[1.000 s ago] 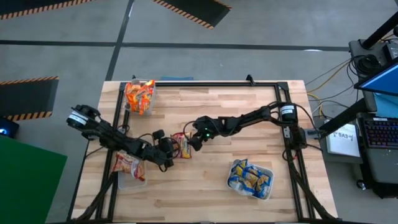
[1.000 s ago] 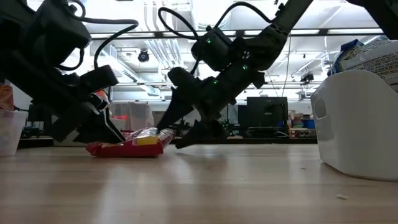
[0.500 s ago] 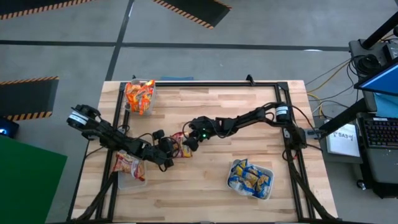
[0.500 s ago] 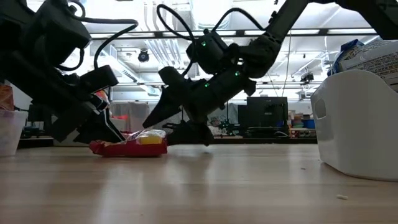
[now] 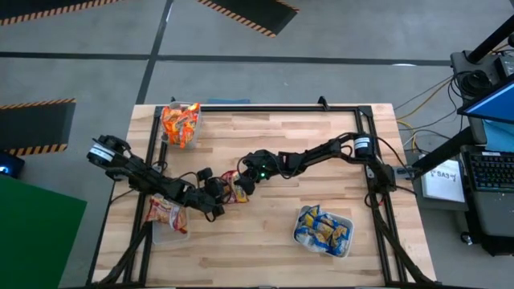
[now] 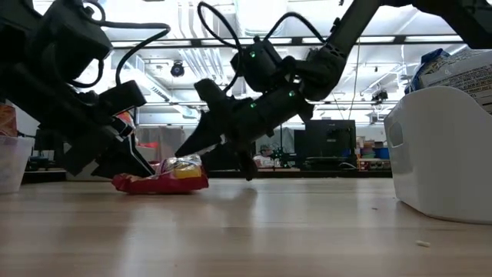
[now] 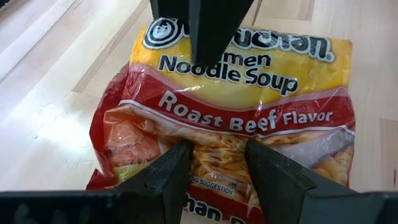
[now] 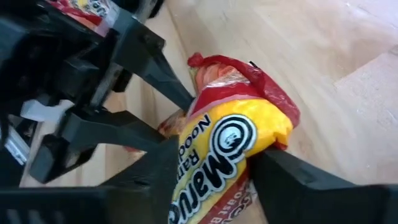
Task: Sort Maruchan noodles
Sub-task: Put the red noodle pack into the transparent bin
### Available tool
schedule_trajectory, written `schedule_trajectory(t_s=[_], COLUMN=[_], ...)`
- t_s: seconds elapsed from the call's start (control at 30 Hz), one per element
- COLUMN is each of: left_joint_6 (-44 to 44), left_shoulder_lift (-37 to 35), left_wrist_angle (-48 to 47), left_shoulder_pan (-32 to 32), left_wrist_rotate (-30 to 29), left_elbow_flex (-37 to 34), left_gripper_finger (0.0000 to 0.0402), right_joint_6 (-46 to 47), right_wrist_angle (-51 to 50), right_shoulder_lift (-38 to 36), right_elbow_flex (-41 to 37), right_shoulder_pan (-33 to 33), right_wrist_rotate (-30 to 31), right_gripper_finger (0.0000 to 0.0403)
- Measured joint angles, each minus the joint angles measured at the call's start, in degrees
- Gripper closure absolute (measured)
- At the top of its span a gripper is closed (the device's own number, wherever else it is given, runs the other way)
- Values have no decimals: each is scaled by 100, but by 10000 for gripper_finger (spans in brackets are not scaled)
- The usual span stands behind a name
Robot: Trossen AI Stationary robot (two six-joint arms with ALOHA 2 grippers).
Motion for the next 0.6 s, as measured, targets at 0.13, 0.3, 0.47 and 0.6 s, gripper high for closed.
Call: schedule_trajectory(t_s=[0.13,0.3,0.47,0.6], left_joint_6=[2,163,399,722], left_shoulder_lift=[1,-202,-729,-1312], left_wrist_angle=[100,140,133,125], left_shoulder_pan=[-3,-54,-57,-57], left_wrist_rotate=[4,50,44,50], left_elbow_flex=[-7,-13,-11,-11], left_gripper_finger=[253,253,253,253], right_joint_6=[-137,-582,-1044,-1477], right_wrist_angle=[45,32,-82,-170], right_shoulder_lift=[120,90,-31,-172], right_elbow_flex=[0,0,0,-2], right_shoulder_pan=[-2,8,22,75], right_wrist_rotate=[19,-4,-11,-4], right_gripper_finger=[291,362,385,381])
